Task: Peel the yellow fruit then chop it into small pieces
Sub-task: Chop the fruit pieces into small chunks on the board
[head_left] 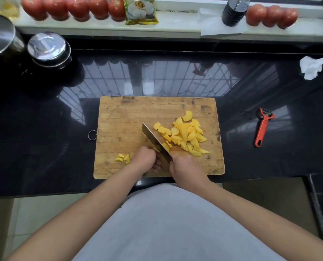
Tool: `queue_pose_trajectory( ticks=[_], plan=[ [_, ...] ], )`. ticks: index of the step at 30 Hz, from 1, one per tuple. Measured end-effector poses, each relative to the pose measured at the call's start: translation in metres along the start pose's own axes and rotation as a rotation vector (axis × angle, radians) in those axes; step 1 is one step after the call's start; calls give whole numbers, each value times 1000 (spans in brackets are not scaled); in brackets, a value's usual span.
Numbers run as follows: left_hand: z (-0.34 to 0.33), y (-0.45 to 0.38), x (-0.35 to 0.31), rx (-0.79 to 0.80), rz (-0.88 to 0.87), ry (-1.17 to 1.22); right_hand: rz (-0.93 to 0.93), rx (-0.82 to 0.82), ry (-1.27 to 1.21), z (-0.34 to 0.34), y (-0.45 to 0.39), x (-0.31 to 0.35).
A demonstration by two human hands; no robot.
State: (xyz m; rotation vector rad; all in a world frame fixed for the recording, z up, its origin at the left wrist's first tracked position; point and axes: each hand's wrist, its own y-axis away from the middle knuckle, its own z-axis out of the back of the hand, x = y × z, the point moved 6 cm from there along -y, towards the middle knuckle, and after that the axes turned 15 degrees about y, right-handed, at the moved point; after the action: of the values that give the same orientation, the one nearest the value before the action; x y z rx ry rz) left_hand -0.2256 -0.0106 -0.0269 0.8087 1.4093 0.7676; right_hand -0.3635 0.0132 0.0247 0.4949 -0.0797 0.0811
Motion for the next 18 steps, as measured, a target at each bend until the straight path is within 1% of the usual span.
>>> queue_pose_trajectory(
  ticks=[4,8,12,18],
  plan=[
    [3,-2,3,-12,81,112,-21,23,-31,0,5,-6],
    [4,-4,4,-8,117,174,-14,19,-14,9,10,-10],
    [3,-5,4,-13,135,195,12,49,90,14,15,-11],
    [0,-5,2,-29,143,172,41,43,177,24,18,-18]
  ],
)
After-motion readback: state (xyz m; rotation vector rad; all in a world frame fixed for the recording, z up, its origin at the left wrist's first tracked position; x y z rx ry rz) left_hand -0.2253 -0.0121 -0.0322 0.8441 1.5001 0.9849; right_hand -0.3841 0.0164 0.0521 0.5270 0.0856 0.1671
